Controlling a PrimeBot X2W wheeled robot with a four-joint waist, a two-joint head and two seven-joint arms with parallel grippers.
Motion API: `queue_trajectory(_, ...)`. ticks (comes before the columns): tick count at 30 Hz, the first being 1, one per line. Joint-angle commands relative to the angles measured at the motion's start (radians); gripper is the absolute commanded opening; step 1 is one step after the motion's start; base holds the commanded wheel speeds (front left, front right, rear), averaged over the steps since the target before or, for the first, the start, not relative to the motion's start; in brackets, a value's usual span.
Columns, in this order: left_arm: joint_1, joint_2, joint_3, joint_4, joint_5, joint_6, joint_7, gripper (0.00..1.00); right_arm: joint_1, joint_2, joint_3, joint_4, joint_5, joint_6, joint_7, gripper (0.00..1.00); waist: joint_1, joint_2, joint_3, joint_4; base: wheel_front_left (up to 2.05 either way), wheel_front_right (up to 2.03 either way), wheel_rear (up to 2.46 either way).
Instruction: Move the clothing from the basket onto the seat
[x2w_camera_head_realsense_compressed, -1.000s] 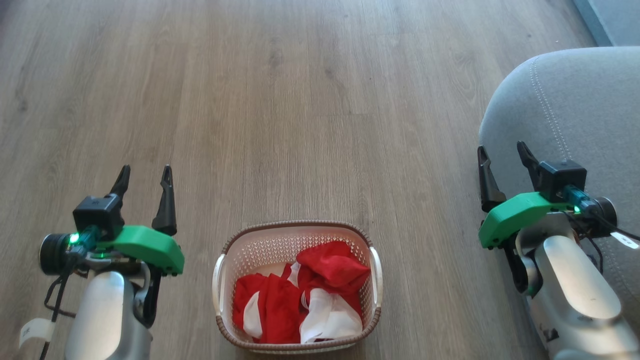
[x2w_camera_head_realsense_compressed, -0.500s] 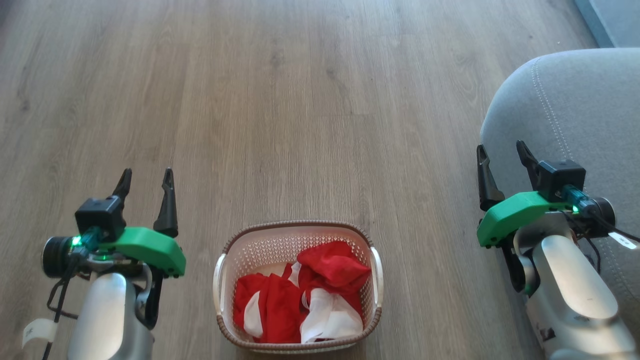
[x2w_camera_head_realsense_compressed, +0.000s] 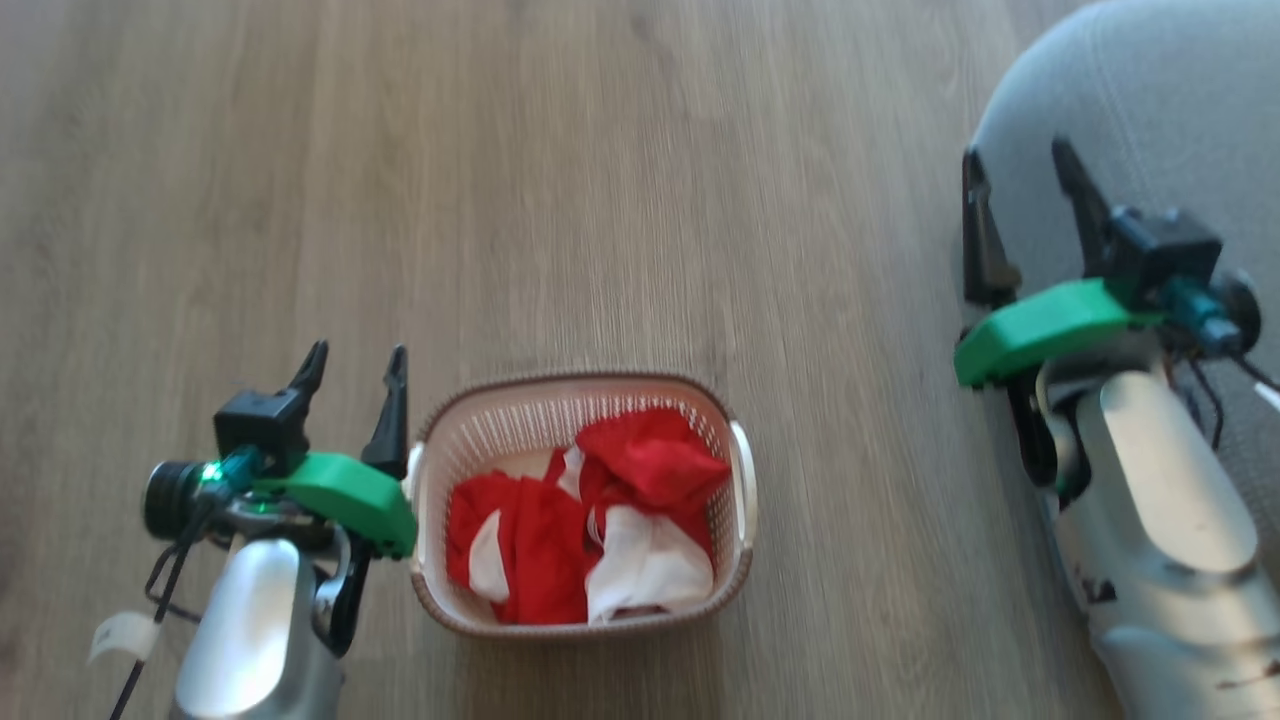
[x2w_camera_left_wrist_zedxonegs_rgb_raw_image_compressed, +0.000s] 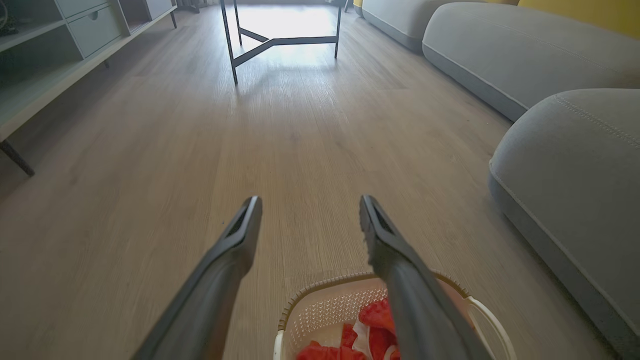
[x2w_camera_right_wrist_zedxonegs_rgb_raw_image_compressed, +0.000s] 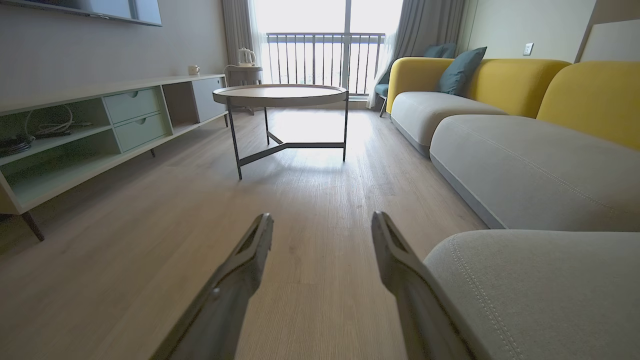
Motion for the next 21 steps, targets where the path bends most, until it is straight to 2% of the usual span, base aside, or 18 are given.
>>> queue_trajectory(1, -0.060, 0.020, 0.018, -0.024, -0.009, 0.001, -0.010, 1.00, -0.042, 0.013, 0.010, -0.044, -0.011, 0.007, -0.012, 1.00, -0.0001, 0.0000, 0.073, -0.020, 0.00, 0.00, 0.00)
queue_trajectory(6, -0.093, 0.024, -0.030, 0.009, -0.028, 0.001, -0.010, 1.00, -0.098, 0.031, 0.011, -0.110, -0.025, 0.007, -0.012, 1.00, -0.0001, 0.0000, 0.202, -0.046, 0.00, 0.00, 0.00)
queue_trajectory(8, -0.119, 0.031, -0.075, 0.035, -0.037, 0.001, -0.010, 1.00, -0.132, 0.040, 0.013, -0.141, -0.034, 0.007, -0.012, 1.00, -0.0001, 0.0000, 0.276, -0.061, 0.00, 0.00, 0.00)
queue_trajectory(21, -0.276, 0.099, -0.304, 0.155, -0.137, 0.001, -0.010, 1.00, -0.264, 0.062, 0.018, -0.231, -0.065, 0.007, -0.012, 1.00, -0.0001, 0.0000, 0.565, -0.129, 0.00, 0.00, 0.00)
